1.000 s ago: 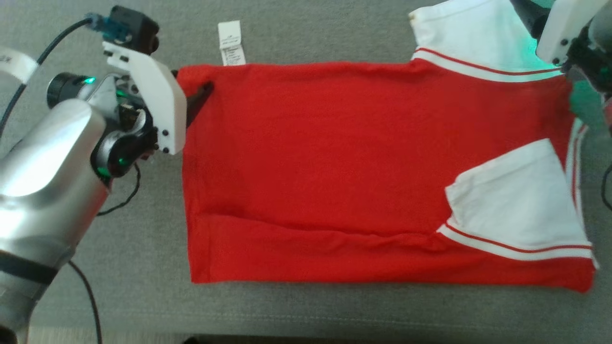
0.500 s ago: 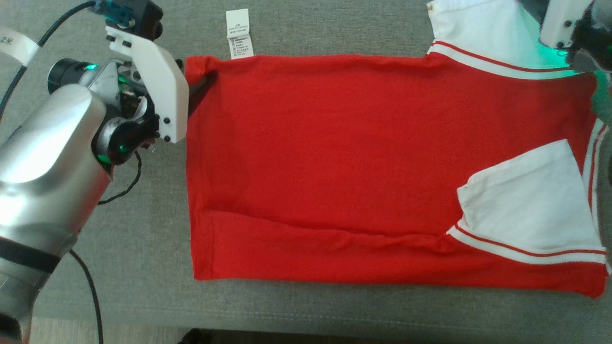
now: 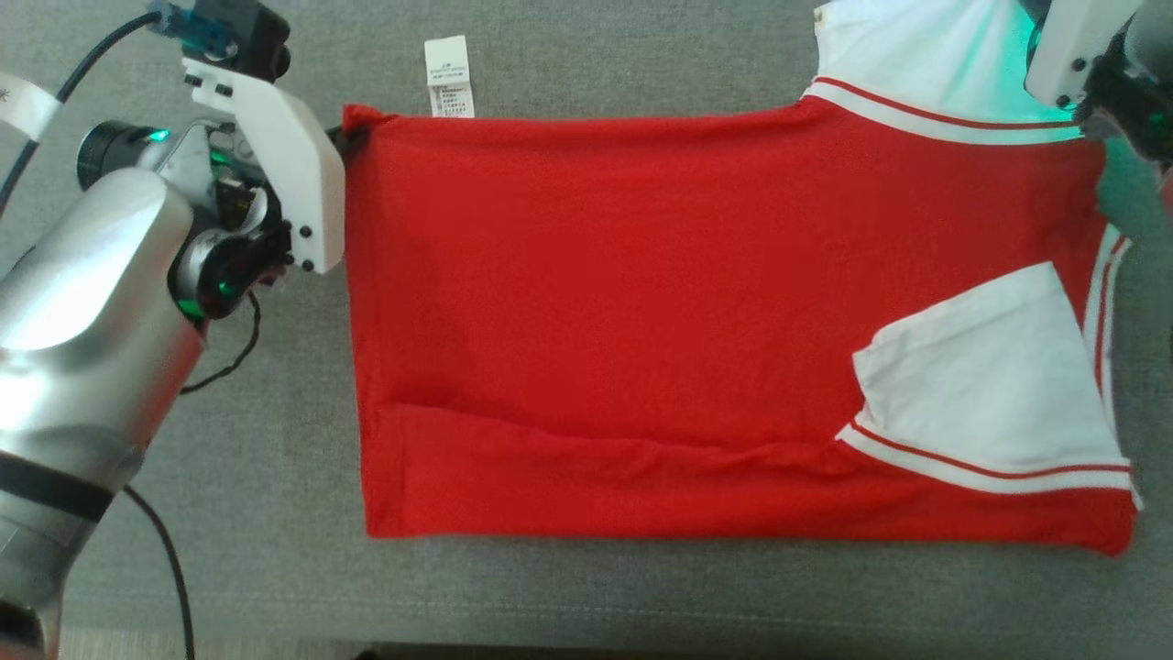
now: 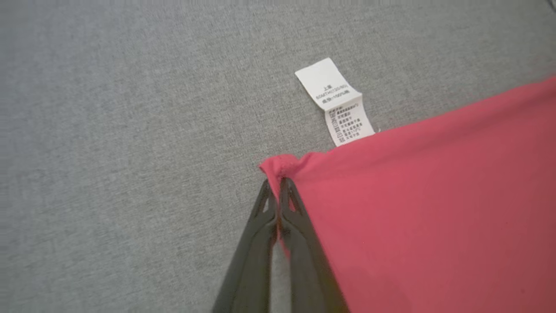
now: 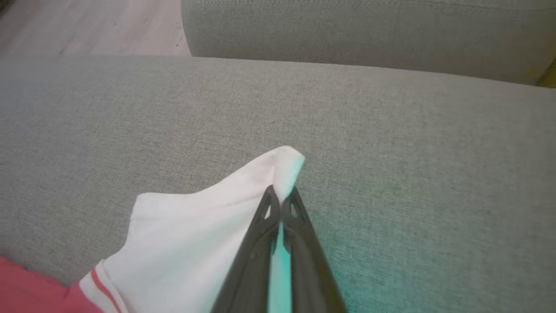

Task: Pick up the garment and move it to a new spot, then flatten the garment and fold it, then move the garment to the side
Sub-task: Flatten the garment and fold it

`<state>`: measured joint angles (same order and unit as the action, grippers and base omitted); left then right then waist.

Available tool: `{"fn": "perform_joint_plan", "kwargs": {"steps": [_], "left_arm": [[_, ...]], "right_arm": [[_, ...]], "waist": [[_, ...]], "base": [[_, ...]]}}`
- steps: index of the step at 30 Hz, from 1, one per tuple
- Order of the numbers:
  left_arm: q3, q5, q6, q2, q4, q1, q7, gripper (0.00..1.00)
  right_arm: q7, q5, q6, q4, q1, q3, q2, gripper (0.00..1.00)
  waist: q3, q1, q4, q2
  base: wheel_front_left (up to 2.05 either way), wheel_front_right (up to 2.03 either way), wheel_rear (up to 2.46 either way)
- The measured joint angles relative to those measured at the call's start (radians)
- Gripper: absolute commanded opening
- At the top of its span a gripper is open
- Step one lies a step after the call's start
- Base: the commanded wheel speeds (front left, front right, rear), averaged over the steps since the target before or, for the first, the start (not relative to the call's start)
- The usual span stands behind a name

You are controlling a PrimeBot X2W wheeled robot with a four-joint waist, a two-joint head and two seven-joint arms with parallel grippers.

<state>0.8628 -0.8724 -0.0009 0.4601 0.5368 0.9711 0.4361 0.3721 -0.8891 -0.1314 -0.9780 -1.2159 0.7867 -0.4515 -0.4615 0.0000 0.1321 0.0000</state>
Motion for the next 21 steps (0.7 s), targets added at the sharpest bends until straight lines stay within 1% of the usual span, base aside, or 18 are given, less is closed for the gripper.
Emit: {"fn": "perform_joint_plan", "kwargs": {"steps": [6, 12, 14, 21], "left_arm": [[0.000, 0.000, 0.001, 0.004, 0.024, -0.001, -0.008, 0.00], [0.003, -0.001, -0.001, 0.009, 0.041, -0.007, 0.005, 0.00], [0.007, -0.005, -0.009, 0.016, 0.043, -0.010, 0.019, 0.00], [0.024, -0.026, -0.019, 0.070, 0.033, -0.084, 0.058, 0.00]], "right_arm": [[-0.090, -0.032, 0.000, 0.001, -0.001, 0.050, 0.006, 0.00], [-0.091, -0.102, 0.000, 0.035, 0.000, 0.109, 0.005, 0.00], [-0.090, -0.119, 0.000, 0.059, 0.003, 0.139, -0.003, 0.00], [-0.057, -0.190, 0.000, 0.161, 0.072, 0.239, -0.059, 0.00]], "waist": [[0.030, 0.0000, -0.016, 0.0000], [0.065, 0.0000, -0.033, 0.0000], [0.080, 0.0000, -0.038, 0.0000], [0.146, 0.0000, -0.066, 0.0000]], "base": [[0.00, 0.00, 0.00], [0.00, 0.00, 0.00], [0.00, 0.00, 0.00], [0.00, 0.00, 0.00]]}}
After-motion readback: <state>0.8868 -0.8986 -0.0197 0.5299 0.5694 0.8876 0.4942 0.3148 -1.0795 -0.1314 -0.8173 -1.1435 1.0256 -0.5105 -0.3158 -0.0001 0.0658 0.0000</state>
